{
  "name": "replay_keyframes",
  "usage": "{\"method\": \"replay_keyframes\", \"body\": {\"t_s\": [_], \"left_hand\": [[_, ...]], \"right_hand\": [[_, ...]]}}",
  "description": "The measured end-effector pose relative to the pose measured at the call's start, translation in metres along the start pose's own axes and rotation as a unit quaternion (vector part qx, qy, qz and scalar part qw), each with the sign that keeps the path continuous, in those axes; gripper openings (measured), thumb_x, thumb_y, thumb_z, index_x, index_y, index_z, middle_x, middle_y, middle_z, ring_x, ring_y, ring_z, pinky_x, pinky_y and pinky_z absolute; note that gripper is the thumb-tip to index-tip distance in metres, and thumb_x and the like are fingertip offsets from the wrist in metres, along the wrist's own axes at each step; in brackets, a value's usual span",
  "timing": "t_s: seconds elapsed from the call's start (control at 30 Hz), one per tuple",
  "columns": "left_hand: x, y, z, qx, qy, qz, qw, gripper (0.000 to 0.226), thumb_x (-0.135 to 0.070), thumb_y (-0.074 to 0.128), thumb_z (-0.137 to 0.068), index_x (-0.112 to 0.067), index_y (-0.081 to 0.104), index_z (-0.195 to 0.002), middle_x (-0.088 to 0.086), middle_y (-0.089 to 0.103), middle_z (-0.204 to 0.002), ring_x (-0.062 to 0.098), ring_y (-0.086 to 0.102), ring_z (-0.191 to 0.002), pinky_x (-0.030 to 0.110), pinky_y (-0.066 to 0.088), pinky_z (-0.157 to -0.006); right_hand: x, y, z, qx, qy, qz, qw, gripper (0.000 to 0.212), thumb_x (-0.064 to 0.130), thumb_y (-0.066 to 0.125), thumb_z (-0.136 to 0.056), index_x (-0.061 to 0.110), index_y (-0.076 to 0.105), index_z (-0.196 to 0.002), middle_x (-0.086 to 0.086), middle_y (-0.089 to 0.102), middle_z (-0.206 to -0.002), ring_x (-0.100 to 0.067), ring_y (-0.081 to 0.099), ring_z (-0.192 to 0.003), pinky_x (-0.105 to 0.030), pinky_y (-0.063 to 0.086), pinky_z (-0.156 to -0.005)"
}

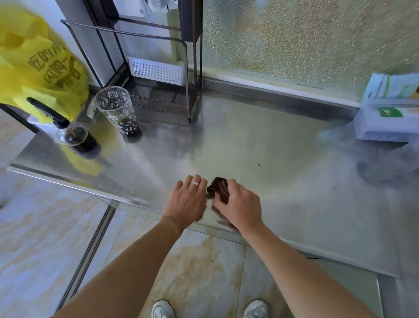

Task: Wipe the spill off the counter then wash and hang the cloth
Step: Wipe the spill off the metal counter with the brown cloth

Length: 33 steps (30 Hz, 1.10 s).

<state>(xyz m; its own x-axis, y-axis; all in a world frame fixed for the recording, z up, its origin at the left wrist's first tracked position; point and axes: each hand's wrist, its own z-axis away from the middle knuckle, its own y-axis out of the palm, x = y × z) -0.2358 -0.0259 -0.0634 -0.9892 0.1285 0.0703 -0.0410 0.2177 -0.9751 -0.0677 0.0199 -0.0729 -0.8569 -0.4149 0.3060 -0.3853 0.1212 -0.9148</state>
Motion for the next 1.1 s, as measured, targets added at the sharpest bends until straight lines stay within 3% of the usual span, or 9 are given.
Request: {"method": "replay_keyframes", "body": {"t_s": [0.17, 0.33, 0.53, 0.83, 0.97, 1.1], "left_hand": [[0.007, -0.002, -0.005, -0.012, -0.007, -0.001, 1.0, 0.019, -0.017, 0.063, -0.075, -0.01, 0.057, -0.091, 0.01, 0.057, -0.088, 0.03, 0.053, -0.073, 0.038, 0.041, -0.06], [0.004, 0.007, -0.005, -0.007, -0.019, 0.013, 1.0, 0.024, -0.019, 0.07, -0.074, -0.01, 0.056, -0.092, 0.01, 0.055, -0.088, 0.029, 0.051, -0.073, 0.038, 0.042, -0.06], [0.005, 0.02, 0.0, -0.016, -0.045, 0.03, 0.998, 0.014, -0.016, 0.062, -0.082, -0.01, 0.056, -0.092, 0.008, 0.052, -0.087, 0.028, 0.047, -0.072, 0.038, 0.038, -0.061], [0.003, 0.021, -0.001, -0.029, -0.046, 0.051, 0.997, 0.022, -0.013, 0.061, -0.079, -0.006, 0.059, -0.1, 0.01, 0.056, -0.093, 0.032, 0.052, -0.076, 0.04, 0.044, -0.062], [0.001, 0.022, -0.002, -0.019, -0.044, 0.043, 0.998, 0.025, -0.016, 0.053, -0.081, -0.006, 0.058, -0.103, 0.01, 0.056, -0.094, 0.031, 0.052, -0.078, 0.04, 0.045, -0.063], [0.0, 0.021, -0.002, 0.01, -0.04, 0.024, 0.999, 0.02, -0.016, 0.062, -0.08, -0.008, 0.056, -0.098, 0.01, 0.055, -0.091, 0.03, 0.051, -0.077, 0.039, 0.043, -0.062]], "right_hand": [[-0.028, -0.023, -0.035, -0.082, 0.045, -0.02, 0.995, 0.033, 0.044, 0.063, -0.086, 0.012, 0.061, -0.094, -0.003, 0.061, -0.075, -0.027, 0.06, -0.06, -0.035, 0.05, -0.047], [-0.1, -0.03, -0.059, -0.097, 0.127, 0.011, 0.987, 0.031, 0.036, 0.057, -0.096, 0.007, 0.053, -0.105, -0.014, 0.051, -0.105, -0.034, 0.059, -0.086, -0.041, 0.055, -0.058], [-0.111, 0.003, -0.069, -0.048, 0.141, -0.028, 0.989, 0.037, 0.039, 0.045, -0.095, 0.003, 0.054, -0.099, -0.018, 0.054, -0.102, -0.04, 0.055, -0.09, -0.047, 0.048, -0.08], [-0.037, 0.017, -0.047, 0.024, -0.007, -0.065, 0.998, 0.029, 0.038, 0.053, -0.091, 0.01, 0.058, -0.098, -0.006, 0.055, -0.099, -0.028, 0.053, -0.086, -0.041, 0.047, -0.074], [-0.018, 0.014, -0.032, 0.043, -0.089, -0.06, 0.993, 0.032, 0.046, 0.054, -0.094, 0.015, 0.06, -0.096, 0.001, 0.058, -0.096, -0.024, 0.049, -0.082, -0.038, 0.044, -0.072], [-0.013, 0.015, -0.019, 0.058, -0.125, -0.039, 0.99, 0.038, 0.055, 0.057, -0.091, 0.017, 0.063, -0.097, 0.004, 0.059, -0.098, -0.022, 0.049, -0.082, -0.037, 0.043, -0.07]]}}
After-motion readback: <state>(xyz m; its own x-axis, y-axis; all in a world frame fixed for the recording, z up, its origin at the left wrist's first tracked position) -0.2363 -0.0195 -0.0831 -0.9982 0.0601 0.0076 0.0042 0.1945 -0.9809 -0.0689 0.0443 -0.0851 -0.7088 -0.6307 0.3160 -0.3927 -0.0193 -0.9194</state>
